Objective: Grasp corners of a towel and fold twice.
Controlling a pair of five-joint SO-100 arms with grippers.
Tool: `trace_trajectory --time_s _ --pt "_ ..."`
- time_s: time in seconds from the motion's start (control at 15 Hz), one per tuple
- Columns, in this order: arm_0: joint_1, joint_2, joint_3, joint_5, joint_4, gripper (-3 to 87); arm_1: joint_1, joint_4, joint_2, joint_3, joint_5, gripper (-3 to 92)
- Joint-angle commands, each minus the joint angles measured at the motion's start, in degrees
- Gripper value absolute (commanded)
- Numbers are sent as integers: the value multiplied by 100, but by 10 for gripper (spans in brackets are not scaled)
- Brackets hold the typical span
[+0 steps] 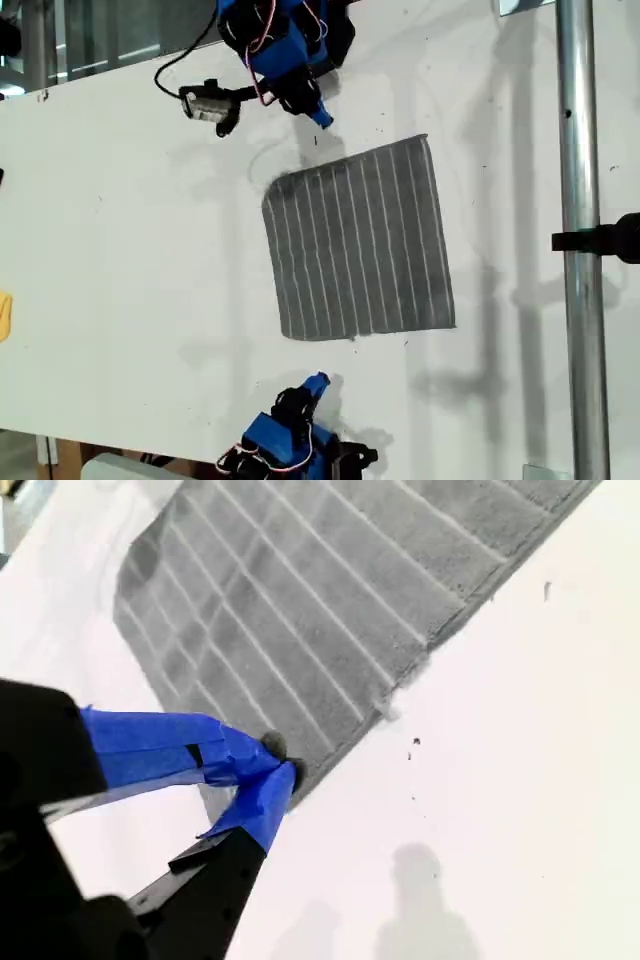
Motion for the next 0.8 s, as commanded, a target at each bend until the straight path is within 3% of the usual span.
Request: trace_trajectory --time_s 0.0,0.2,0.4,0.53,0.73 --pt "439 -1230 -1485 -53 -26 -30 -817 193 -1160 -1564 -97 -3" --pt "703 -2197 -2522 0 88 -30 -1582 316 -2320 -2795 -202 -3" --pt "835 -2610 -3076 26 141 -30 -1802 308 -2725 -3226 -325 -3" --pt "844 -2593 -3076 70 176 -29 -1740 404 -2839 -3182 -387 338" --pt "905 -2610 -3067 62 185 -29 -1556 580 -3349 -2610 -554 429"
